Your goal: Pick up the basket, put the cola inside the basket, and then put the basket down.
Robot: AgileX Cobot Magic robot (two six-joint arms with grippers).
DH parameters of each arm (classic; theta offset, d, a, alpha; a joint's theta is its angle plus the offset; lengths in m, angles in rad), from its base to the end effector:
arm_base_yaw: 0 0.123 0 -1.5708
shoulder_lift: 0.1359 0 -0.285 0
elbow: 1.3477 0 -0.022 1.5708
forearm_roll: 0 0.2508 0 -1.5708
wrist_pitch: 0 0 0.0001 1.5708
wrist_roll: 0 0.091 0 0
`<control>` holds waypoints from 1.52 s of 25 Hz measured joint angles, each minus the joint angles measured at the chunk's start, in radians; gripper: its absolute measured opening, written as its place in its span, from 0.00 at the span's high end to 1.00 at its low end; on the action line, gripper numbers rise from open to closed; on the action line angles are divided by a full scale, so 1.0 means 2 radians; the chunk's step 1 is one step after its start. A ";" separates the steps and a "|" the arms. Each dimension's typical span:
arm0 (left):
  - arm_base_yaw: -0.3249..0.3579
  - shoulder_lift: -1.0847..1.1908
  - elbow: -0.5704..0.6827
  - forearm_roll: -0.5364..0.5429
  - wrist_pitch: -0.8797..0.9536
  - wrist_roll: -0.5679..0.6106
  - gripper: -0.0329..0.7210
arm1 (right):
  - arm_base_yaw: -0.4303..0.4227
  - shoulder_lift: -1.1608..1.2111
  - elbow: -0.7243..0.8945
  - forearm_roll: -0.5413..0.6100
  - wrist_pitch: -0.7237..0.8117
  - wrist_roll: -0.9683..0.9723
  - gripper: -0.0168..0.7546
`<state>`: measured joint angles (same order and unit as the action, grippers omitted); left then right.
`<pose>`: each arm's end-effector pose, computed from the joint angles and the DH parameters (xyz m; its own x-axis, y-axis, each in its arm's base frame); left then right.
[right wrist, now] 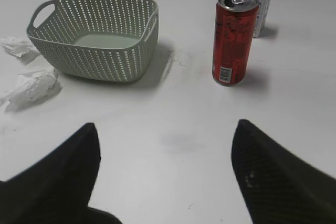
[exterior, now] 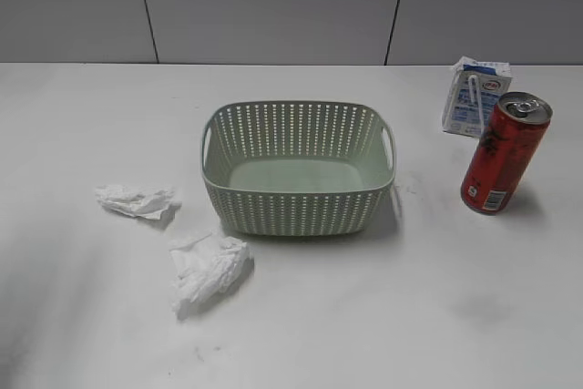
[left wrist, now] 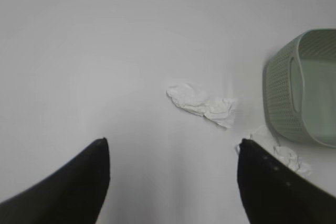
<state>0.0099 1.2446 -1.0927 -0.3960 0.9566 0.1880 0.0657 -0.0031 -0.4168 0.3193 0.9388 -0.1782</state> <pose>0.2459 -0.0263 0.3367 -0.8391 -0.0543 -0.5413 0.1250 0.9492 -0.2889 0.0053 0.0235 0.2668 -0.3991 -0.0120 -0.9168 -0.2898 0.9503 0.1137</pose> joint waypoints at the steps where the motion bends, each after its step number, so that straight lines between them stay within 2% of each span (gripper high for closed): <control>1: -0.008 0.016 -0.011 0.001 0.001 0.000 0.19 | 0.000 0.000 0.000 0.000 0.000 0.000 0.21; 4: -0.042 0.061 -0.047 0.005 0.002 -0.008 0.19 | 0.000 0.000 0.000 0.000 0.000 0.000 0.21; 16: -0.215 0.243 -0.177 0.104 0.029 -0.159 0.23 | 0.000 0.000 0.000 0.000 0.000 0.000 0.21; 20: -0.252 0.300 -0.226 0.124 0.049 -0.181 0.24 | 0.000 0.000 0.000 0.000 0.000 0.000 0.21; 28: -0.261 0.388 -0.281 0.128 0.063 -0.195 0.24 | 0.000 0.000 0.000 0.000 0.000 0.000 0.21; 38: -0.261 0.437 -0.285 0.125 0.047 -0.198 0.26 | 0.000 0.000 0.000 0.000 0.000 0.000 0.21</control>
<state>-0.5115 2.1196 -1.6629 -0.1453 1.0497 -0.2085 0.0657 -0.0031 -0.4168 0.3193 0.9388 -0.1782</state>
